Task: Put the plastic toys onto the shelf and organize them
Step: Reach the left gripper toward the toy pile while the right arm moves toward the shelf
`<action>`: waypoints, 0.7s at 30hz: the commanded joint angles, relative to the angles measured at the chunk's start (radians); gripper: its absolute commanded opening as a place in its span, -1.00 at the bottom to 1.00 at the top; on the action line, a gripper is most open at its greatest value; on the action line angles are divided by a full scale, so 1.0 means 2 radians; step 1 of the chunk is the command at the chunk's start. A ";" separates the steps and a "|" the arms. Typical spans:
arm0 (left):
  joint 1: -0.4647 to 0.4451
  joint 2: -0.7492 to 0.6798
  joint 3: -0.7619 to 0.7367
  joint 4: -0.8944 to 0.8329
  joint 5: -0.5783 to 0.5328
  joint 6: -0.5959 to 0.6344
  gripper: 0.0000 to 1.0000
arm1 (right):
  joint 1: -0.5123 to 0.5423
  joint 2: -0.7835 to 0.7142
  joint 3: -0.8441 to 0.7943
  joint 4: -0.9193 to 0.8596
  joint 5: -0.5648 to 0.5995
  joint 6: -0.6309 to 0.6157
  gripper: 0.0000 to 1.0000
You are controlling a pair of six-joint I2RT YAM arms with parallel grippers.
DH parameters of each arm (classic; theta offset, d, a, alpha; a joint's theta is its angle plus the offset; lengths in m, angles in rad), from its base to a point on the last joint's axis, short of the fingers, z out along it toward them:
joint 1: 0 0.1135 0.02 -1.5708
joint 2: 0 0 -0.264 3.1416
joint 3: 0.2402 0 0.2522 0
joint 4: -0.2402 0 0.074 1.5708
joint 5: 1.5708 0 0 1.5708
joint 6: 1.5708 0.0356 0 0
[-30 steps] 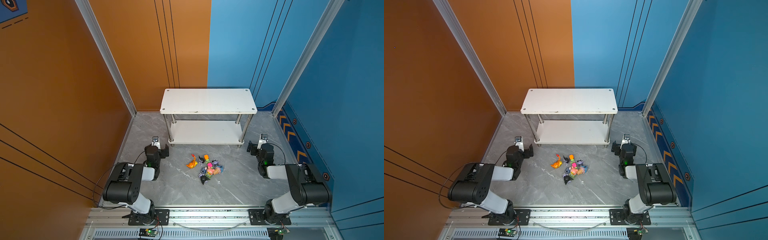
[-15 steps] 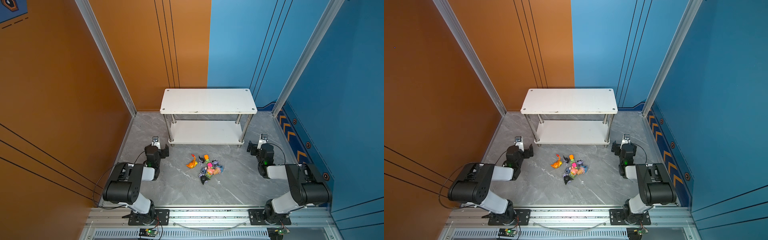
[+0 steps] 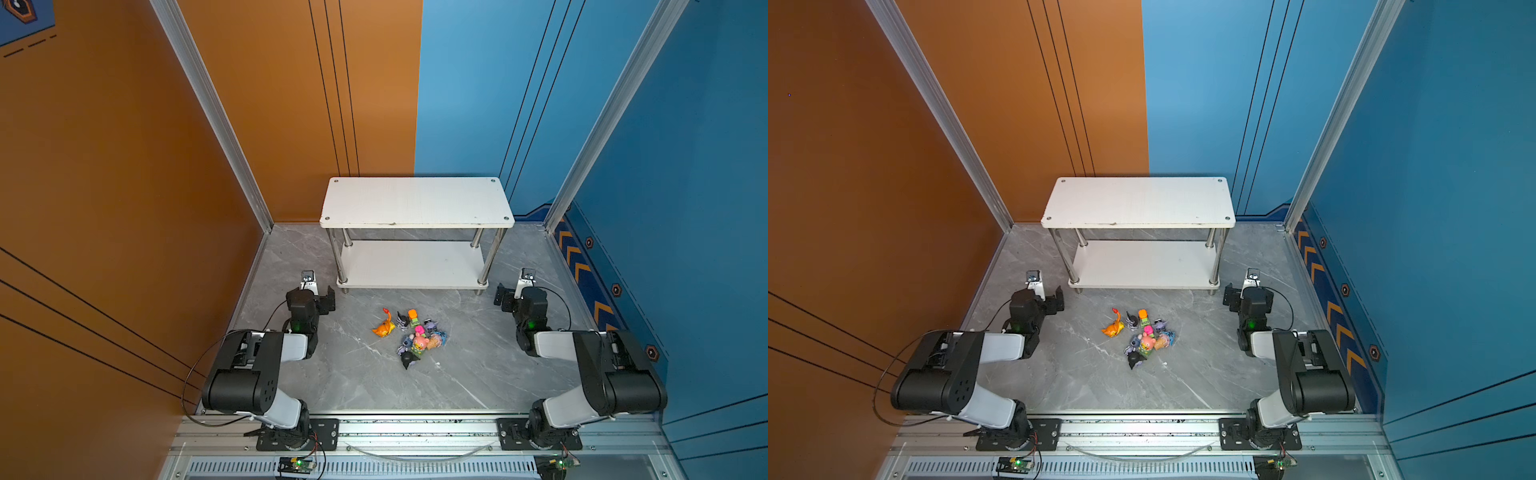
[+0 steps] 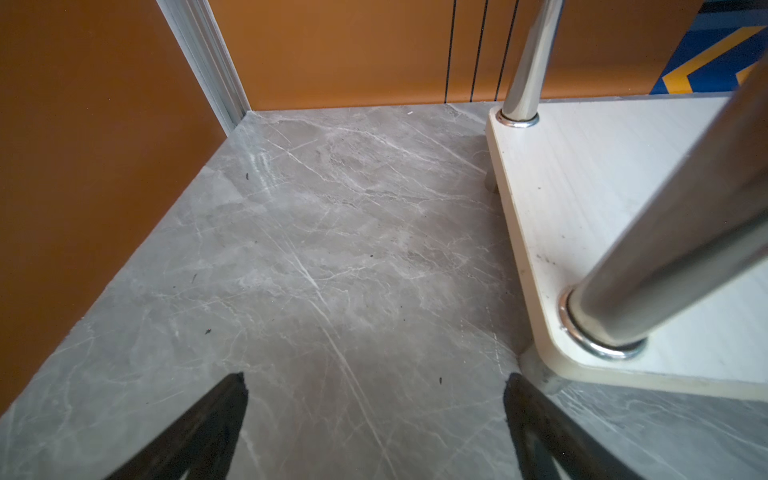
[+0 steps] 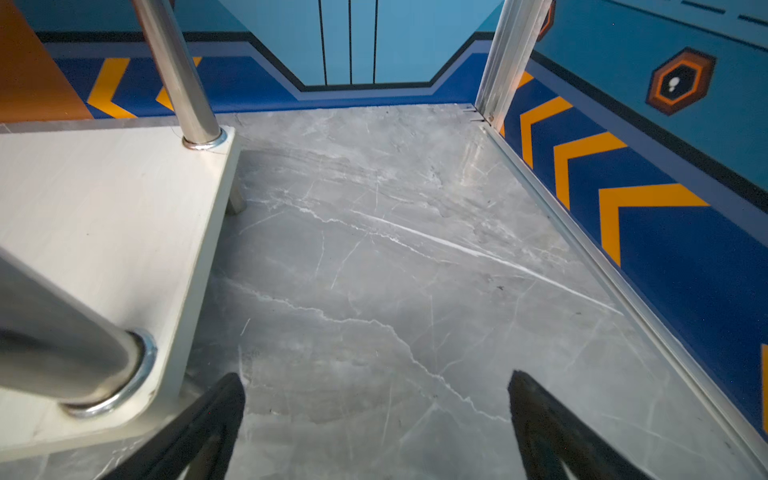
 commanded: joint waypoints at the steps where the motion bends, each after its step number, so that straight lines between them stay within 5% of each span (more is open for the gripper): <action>1: -0.014 -0.032 0.003 -0.020 -0.048 0.001 0.95 | 0.012 -0.049 0.049 -0.111 0.040 0.006 1.00; 5: -0.030 -0.083 0.009 -0.073 -0.081 0.002 0.95 | 0.022 -0.092 0.063 -0.157 0.069 0.058 1.00; 10: -0.038 -0.152 0.018 -0.154 -0.106 -0.060 0.96 | 0.001 -0.117 0.108 -0.293 0.028 0.164 1.00; 15: -0.050 -0.228 0.014 -0.233 -0.066 -0.103 0.96 | -0.012 -0.156 0.108 -0.343 -0.108 0.154 0.99; 21: -0.121 -0.315 -0.002 -0.320 -0.055 -0.132 0.96 | 0.055 -0.189 0.114 -0.400 -0.120 0.114 0.97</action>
